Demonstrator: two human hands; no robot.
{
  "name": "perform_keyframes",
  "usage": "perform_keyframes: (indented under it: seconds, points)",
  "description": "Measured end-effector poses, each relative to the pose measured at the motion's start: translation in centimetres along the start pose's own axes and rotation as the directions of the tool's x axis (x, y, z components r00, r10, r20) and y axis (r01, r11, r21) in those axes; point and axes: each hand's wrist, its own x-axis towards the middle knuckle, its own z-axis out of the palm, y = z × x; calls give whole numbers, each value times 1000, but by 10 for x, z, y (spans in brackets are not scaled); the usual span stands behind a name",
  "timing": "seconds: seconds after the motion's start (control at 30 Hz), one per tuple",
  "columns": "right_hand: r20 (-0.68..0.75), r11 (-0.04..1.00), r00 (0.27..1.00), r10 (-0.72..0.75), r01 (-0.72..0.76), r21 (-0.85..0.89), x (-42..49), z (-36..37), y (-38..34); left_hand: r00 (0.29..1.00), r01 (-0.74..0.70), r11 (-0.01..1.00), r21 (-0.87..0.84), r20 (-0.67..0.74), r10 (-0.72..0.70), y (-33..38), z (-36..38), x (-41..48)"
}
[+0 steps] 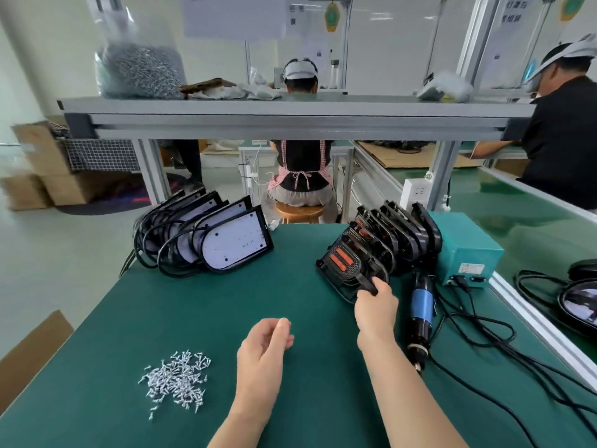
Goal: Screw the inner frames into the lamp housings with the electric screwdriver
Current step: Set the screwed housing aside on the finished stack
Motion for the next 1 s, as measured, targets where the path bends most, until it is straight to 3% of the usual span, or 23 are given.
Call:
perform_keyframes:
  seconds: [0.23,0.47,0.63,0.73,0.9,1.0]
  points:
    - [-43,974,973,-225,224,-15,-18,7,20,995,69,997,40,-81,-66,-4,-6,12]
    - [-46,969,968,-247,247,5,-9,12,26,905,45,968,245,-421,64,28,-49,91]
    - [-33,967,967,-254,254,-4,-4,14,31,883,100,951,292,-467,50,35,-66,137]
    - [-34,964,964,-264,264,6,-1,15,34,857,29,921,388,-484,178,36,-67,149]
    - [-39,960,960,-276,277,26,3,17,39,713,-66,699,712,-457,532,41,-74,158]
    - [-44,960,960,-276,277,29,5,18,41,736,-35,578,815,-370,567,47,-80,173]
